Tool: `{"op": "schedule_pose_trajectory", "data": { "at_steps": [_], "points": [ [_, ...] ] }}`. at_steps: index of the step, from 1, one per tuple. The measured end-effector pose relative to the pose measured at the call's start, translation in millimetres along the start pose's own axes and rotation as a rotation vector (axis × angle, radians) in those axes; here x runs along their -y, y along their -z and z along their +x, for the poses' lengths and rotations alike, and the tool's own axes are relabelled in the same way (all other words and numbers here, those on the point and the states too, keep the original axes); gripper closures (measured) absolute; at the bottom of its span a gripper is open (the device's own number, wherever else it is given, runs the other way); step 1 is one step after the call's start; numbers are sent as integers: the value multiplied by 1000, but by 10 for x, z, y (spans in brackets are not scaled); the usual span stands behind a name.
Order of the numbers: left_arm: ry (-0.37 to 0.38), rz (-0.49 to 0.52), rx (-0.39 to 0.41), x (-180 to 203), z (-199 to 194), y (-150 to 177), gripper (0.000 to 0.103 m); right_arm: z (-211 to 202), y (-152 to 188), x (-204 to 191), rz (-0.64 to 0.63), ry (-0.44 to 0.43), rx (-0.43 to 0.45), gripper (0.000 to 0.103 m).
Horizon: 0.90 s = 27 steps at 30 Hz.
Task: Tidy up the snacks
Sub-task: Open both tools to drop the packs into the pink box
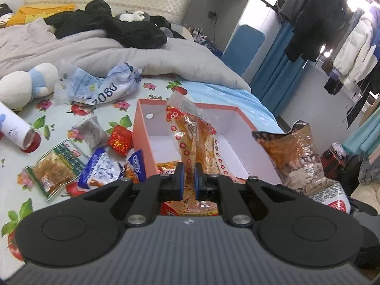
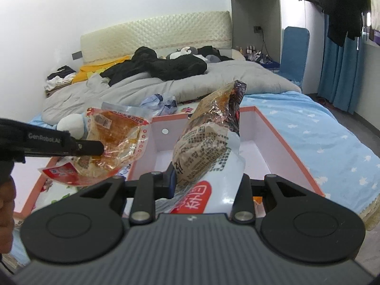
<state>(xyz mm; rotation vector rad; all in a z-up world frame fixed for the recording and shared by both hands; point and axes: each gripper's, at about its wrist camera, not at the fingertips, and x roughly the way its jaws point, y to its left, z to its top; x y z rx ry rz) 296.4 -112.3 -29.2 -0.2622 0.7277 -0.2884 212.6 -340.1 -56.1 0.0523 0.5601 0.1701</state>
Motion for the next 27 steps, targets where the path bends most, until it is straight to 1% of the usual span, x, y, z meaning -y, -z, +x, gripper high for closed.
{"op": "schedule_pose_trajectory", "data": {
  "at_steps": [4,10,15,19,22,23,25,27],
  "points": [
    [6,15,-41,13,335,-92,93,294,15,105,15,-7,-37,70],
    [-17,27,-98,3,830,-220,93,740,34,257,37,-8,-116,70],
    [0,20,-142,-30,1184,-188,93,984,62,377,43,3,-158,70],
    [-4,15,-144,-74,1295,-147,93,1081,117,416,54,1,-182,69],
    [-27,26,-117,-79,1247,-142,90,1104,139,416,52,3,-192,67],
    [-33,31,-110,-75,1224,-153,87,1104,138,415,53,-1,-193,67],
    [-45,30,-105,-86,1178,-177,74,1098,124,406,47,-5,-191,65],
    [-34,31,-93,-86,1103,-195,51,1083,99,391,44,-4,-186,57]
  ]
}}
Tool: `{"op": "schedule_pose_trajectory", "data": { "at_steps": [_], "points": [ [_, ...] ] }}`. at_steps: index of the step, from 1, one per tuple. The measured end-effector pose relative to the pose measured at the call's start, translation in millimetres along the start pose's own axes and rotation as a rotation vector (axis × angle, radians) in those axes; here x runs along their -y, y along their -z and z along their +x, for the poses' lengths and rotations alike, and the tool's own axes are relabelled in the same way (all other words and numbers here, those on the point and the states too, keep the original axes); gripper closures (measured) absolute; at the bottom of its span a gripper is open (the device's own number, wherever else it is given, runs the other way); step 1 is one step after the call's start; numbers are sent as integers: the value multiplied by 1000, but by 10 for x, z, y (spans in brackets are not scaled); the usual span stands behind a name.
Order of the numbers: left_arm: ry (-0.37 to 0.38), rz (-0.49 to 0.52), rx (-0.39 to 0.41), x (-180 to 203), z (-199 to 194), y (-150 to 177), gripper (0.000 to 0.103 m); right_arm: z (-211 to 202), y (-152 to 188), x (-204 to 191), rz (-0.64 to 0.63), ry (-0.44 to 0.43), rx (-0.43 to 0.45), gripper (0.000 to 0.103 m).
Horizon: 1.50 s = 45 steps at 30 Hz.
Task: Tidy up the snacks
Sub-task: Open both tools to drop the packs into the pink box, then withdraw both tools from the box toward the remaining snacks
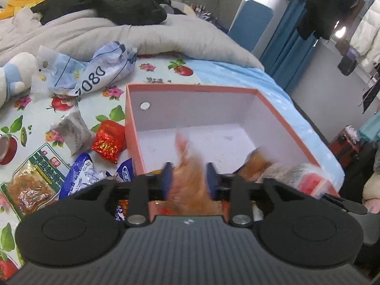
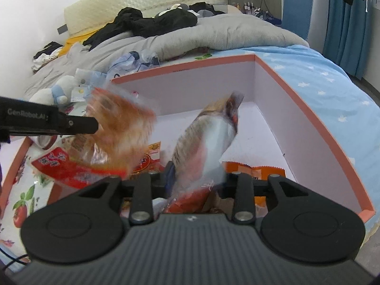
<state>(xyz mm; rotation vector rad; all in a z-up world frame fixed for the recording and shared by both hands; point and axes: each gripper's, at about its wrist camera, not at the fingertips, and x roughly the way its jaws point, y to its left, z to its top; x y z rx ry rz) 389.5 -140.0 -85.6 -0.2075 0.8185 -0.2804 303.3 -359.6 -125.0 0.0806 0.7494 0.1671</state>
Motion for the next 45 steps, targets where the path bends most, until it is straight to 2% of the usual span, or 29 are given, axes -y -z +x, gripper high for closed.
{"op": "schedule_pose_trajectory", "data": {
  "at_steps": [2,3,10,18,26,34,45],
  "points": [
    [-4,12,24,19,-119,3,49,-53,2,-10,6,0,7,38],
    [-5,13,31,21,-176,3,49,-85,2,-15,10,0,12,37],
    [0,4,78,37,-676,83,49,-470,48,-126,21,-28,71,37],
    [0,9,99,-6,-1244,390,49,-904,189,-392,13,-77,115,37],
    [-21,5,142,-93,-1774,653,49,-1229,254,-583,-7,-80,159,37],
    [-56,-8,151,-255,-2053,893,47,-1355,384,-784,-20,-109,162,37],
    [-105,-50,133,-534,-2268,1232,46,-1372,628,-1090,-58,-153,124,37]
  ]
}}
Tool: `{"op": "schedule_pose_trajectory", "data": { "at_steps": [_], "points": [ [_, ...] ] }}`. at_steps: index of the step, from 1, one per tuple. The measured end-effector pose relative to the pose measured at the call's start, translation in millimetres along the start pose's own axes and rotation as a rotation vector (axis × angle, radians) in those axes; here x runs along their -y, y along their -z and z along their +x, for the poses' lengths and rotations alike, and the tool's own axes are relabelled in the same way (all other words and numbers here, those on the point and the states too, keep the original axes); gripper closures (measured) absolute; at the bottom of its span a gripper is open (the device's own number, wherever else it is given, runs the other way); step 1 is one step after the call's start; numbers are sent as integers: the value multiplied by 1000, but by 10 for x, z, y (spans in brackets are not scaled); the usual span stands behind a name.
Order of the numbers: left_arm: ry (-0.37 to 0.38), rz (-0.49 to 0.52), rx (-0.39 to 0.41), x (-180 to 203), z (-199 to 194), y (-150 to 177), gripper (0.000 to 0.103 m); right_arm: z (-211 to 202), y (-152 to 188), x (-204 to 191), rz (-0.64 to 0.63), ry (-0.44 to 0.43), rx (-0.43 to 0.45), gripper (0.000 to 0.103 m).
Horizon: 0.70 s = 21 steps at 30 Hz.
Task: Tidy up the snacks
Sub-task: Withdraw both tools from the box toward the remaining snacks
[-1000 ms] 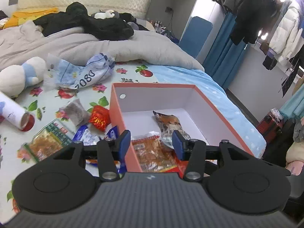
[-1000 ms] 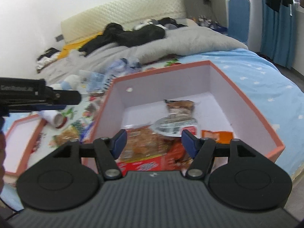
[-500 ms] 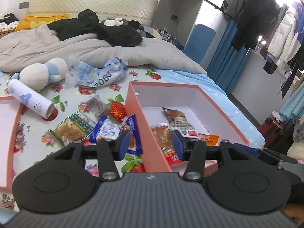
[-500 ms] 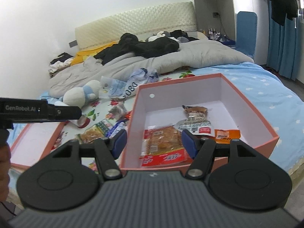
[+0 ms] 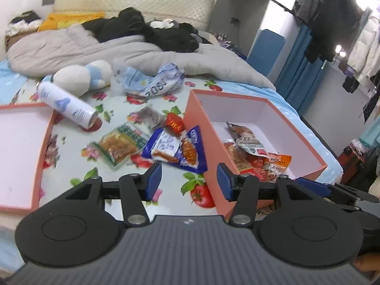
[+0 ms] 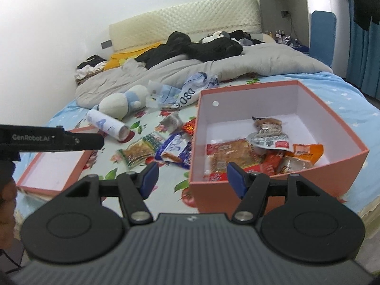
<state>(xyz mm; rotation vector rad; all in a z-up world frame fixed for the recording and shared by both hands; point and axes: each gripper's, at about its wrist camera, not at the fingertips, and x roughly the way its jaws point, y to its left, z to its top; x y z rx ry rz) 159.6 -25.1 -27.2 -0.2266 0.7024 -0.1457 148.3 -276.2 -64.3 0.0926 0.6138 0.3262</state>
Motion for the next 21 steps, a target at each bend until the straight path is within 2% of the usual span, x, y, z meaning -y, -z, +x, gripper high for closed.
{"op": "schedule_pose_trajectory", "data": {
  "at_steps": [5,15,19,21],
  "points": [
    [-15,-19,-3,-58,-62,180,45,-26,103,-105,-14,-4,-6,37],
    [-44,-33,-59,-226,-142,544,42,-55,324,-308,-34,9,-17,37],
    [-75,-48,-69,-368,-78,579,41,17,375,-416,-35,4,-12,37],
    [-114,-36,-76,-416,-3,560,41,74,391,-494,-58,10,-13,37]
  ]
}}
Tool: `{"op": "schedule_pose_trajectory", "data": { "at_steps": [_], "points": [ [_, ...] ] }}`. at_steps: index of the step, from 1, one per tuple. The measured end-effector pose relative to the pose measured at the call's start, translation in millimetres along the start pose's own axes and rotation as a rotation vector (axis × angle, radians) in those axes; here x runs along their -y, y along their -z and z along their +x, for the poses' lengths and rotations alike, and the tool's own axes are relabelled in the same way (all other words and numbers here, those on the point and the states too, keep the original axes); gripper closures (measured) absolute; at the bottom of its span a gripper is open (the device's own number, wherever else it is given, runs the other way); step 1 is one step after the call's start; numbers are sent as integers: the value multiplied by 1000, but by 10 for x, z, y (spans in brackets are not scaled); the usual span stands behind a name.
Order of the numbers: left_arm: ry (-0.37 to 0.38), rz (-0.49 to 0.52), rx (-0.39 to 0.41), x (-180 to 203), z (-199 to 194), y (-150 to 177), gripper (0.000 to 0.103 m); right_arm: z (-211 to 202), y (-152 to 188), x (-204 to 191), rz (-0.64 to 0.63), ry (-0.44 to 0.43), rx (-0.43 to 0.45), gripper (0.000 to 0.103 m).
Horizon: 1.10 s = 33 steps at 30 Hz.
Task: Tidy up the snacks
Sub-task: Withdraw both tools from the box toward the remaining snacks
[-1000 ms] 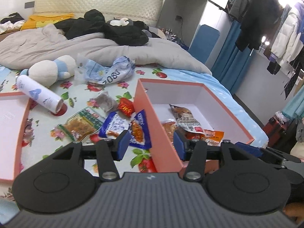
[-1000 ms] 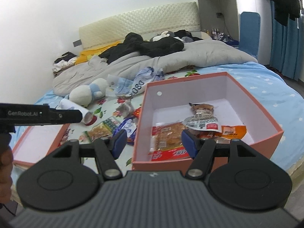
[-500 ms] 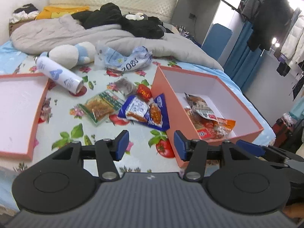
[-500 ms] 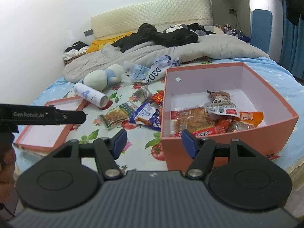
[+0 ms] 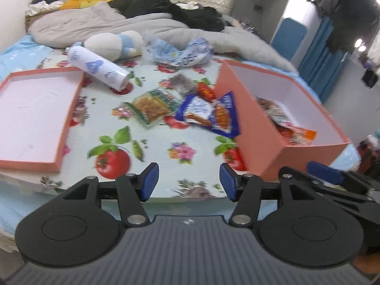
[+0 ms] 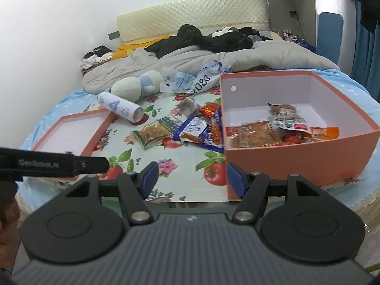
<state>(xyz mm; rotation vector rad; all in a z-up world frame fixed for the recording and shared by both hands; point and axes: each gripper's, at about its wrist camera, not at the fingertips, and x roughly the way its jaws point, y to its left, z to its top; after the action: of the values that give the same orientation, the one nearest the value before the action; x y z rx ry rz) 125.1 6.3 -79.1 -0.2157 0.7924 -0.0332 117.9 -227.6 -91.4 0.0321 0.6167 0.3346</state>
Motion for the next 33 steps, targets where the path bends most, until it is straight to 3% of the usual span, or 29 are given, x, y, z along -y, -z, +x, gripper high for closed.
{"op": "schedule_pose_trajectory", "data": {
  "at_steps": [3,13,23,28,33],
  "points": [
    [-13,-5,3,-62,124,-83,41,87,-47,-144,-81,31,2,37],
    [-21,2,49,-270,592,-525,36,532,-244,-334,-70,-12,20,38],
    [-38,42,-17,-648,1178,-872,29,1159,-350,-514,-55,51,27,39],
    [-58,148,-68,-826,1535,-1073,24,1506,-405,-466,-17,124,36,39],
    [-42,316,-110,-853,1777,-1180,24,1889,-449,-400,10,146,-3,39]
  ]
}}
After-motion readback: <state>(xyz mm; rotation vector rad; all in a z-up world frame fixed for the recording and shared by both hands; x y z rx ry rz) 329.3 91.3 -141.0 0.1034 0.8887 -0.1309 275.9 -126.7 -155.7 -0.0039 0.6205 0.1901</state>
